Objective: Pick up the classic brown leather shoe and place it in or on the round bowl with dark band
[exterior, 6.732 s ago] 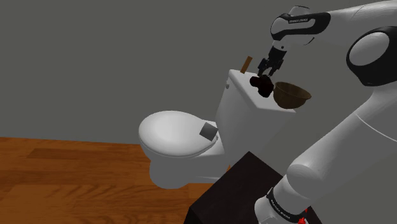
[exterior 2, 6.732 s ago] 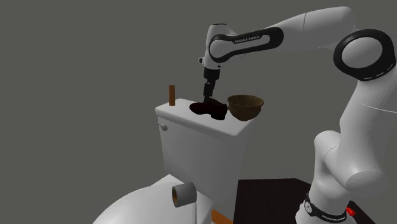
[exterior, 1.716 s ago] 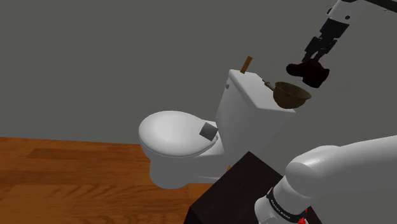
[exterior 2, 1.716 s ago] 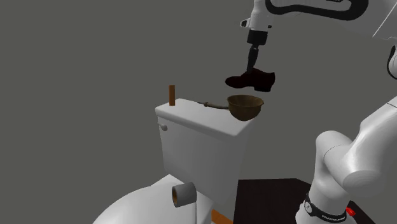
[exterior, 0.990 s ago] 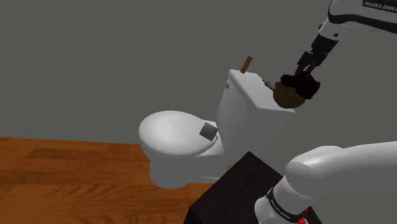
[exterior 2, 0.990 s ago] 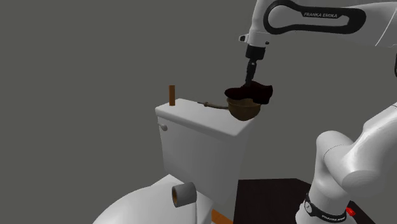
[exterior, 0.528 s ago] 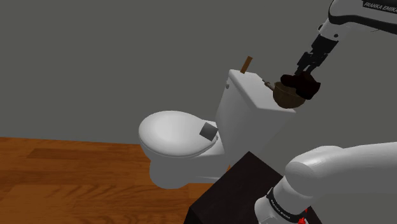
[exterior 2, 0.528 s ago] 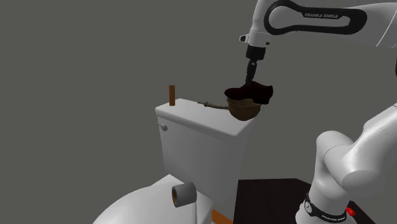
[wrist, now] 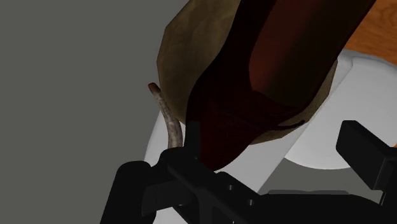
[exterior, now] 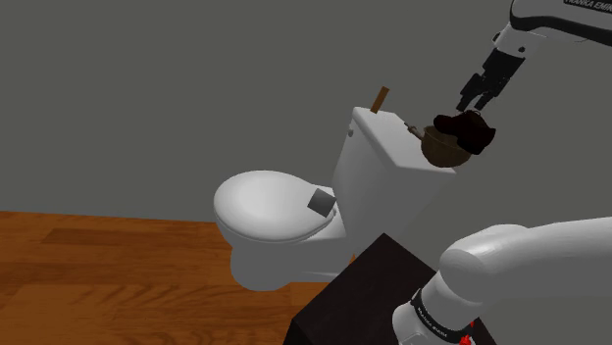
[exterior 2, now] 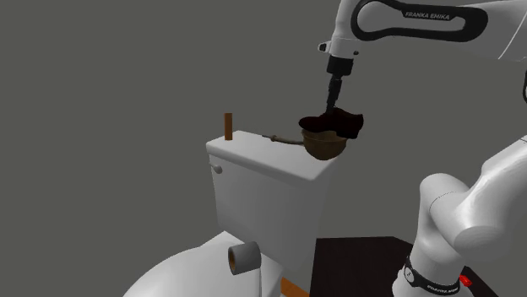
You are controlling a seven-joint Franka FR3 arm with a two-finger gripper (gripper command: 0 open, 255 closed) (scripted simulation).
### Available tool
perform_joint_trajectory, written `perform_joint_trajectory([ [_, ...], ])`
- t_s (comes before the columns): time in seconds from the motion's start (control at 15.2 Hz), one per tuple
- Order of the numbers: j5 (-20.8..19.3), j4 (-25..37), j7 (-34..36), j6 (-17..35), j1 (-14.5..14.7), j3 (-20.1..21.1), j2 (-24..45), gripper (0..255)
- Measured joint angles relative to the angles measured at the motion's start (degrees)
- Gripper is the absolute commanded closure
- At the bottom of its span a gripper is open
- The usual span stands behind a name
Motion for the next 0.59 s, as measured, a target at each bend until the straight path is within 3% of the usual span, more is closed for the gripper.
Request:
perform_joint_trajectory([
  [0.2,0.63,5.43,-0.42,-4.14,0.36,0.50,1.32,0],
  [0.59,0.72,6.35,-0.47,-5.04,0.39,0.67,1.41,0],
])
